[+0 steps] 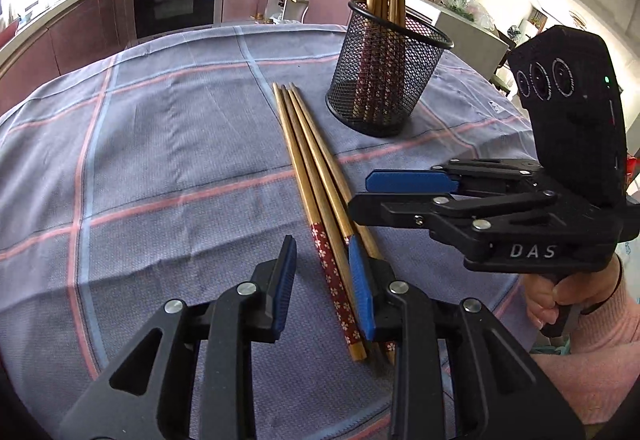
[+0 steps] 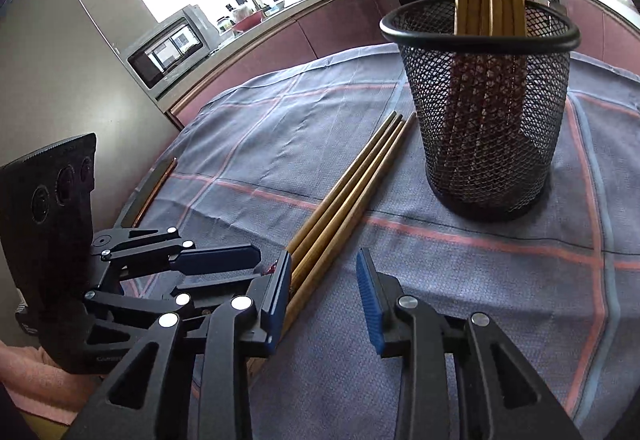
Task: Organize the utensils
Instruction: 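Open both tools to release the chopsticks and pull back from the cup, then lower both tools onto the remaining chopsticks and close on one each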
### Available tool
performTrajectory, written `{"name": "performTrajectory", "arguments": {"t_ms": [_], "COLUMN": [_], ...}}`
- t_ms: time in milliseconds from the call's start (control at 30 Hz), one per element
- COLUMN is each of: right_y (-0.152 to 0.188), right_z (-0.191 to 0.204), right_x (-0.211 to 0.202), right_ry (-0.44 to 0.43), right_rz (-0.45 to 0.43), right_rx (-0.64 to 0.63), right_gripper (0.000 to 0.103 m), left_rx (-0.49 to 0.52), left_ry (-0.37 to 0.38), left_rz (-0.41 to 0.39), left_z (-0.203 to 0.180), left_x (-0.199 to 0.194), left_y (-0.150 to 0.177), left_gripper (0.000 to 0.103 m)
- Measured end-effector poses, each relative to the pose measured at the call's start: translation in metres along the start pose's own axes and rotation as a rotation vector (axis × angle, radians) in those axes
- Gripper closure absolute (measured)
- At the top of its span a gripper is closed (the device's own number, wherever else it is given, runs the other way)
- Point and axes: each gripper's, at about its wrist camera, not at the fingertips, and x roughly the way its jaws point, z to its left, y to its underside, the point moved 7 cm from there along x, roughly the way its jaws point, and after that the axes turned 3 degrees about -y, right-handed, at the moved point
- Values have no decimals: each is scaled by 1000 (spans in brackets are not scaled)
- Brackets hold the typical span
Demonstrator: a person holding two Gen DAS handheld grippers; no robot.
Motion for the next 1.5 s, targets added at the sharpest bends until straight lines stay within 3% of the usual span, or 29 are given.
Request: {"name": "performTrajectory", "arguments": {"t_ms": [367,767,1100,1500], "right_y": [-1,-5,-5,-8], "right_z": [4,-4,-3,-2], "right_x": [5,4,4,5], "right_ry": [-1,88,127,179], "right_rz": [7,-8,1,21], "right_rx": [0,-27,-66,-102], "right_gripper": [77,78,83,78], "left_rx": [31,-29,0,21], "left_ry": [107,8,-22,-82], "left_rz": [13,-20,-8,5], "left_z": [-25,8,11,14], "left_x": [-5,7,21,29], "left_y": [15,-15,-28,-33], "left_gripper": [75,75,75,79]}}
